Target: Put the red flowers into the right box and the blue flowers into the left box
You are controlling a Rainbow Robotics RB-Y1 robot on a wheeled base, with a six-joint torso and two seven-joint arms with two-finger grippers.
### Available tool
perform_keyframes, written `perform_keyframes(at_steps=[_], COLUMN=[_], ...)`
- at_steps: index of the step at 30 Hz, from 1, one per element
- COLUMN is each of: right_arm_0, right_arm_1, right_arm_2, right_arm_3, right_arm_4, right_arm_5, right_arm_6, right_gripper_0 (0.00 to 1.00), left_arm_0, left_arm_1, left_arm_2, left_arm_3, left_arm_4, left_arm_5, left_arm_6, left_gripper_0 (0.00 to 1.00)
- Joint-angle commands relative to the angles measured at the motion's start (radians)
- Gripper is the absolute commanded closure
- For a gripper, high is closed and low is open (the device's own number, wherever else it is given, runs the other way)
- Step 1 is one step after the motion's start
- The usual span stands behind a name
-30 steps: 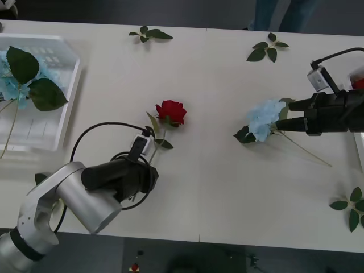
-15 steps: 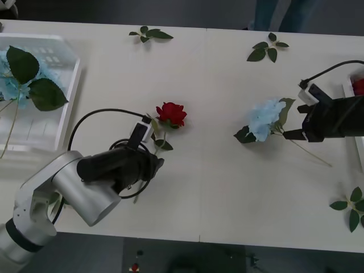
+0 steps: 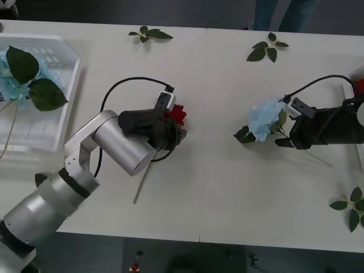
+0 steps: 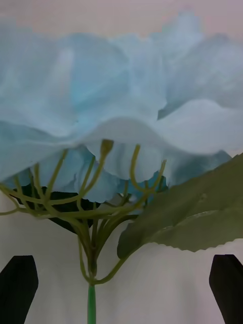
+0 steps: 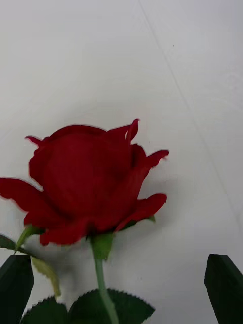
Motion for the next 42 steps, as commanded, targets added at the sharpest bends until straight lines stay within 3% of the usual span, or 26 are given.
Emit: perform_keyframes(at_steps=[1, 3, 17, 18, 19, 20, 22, 24, 27, 36, 42], right_arm_0=[-0.012, -0.010, -0.010, -0.010, -0.010, -0.010, -0.012, -0.012, -0.012, -0.012, -0.012], right_arm_1=[-0.003, -0.003, -0.004, -0.004, -0.004, -0.006, -0.012, -0.021, -0.041, -0.108, -0.108], right_arm_2=[0.036, 0.049, 0.056, 0.056, 0.056, 0.056, 0.056, 0.056, 0.056, 0.054, 0.054], right_arm_3=[0.004, 0.004, 0.004, 0.004, 0.004, 0.004, 0.000, -0.010, -0.041, -0.171, -0.196], right_arm_4=[0.002, 0.002, -0.007, -0.018, -0.038, -0.062, -0.131, -0.200, -0.312, -0.619, -0.825], right_arm_5=[-0.054, -0.073, -0.081, -0.075, -0.069, -0.063, -0.047, -0.035, -0.014, 0.028, 0.086], right_arm_6=[-0.017, -0.017, -0.017, -0.017, -0.017, -0.017, -0.017, -0.017, -0.017, -0.017, -0.017], right_gripper_0=[0.69, 1.00, 1.00, 1.00, 1.00, 1.00, 1.00, 1.00, 1.00, 1.00, 1.00], left_arm_0=[-0.057, -0.068, -0.050, -0.045, -0.044, -0.044, -0.044, -0.044, -0.044, -0.039, 0.039], left_arm_1=[-0.040, -0.053, -0.076, -0.075, -0.076, -0.075, -0.076, -0.075, -0.076, -0.061, 0.010], left_arm_2=[0.005, 0.004, 0.001, 0.001, 0.001, 0.001, 0.001, 0.001, 0.001, 0.001, 0.053], left_arm_3=[0.054, 0.075, 0.175, 0.176, 0.176, 0.176, 0.176, 0.176, 0.175, 0.139, -0.103], left_arm_4=[-0.022, -0.031, -0.067, -0.073, -0.076, -0.076, -0.076, -0.076, -0.073, -0.033, 0.127], left_arm_5=[0.001, 0.003, 0.003, 0.003, 0.003, 0.003, 0.001, 0.001, -0.020, -0.028, -0.030], left_arm_6=[-0.021, -0.021, -0.016, -0.016, -0.016, -0.015, -0.016, -0.016, -0.016, -0.012, 0.004], left_gripper_0=[0.02, 0.02, 0.02, 0.13, 0.54, 0.73, 0.88, 0.88, 1.00, 1.00, 1.00])
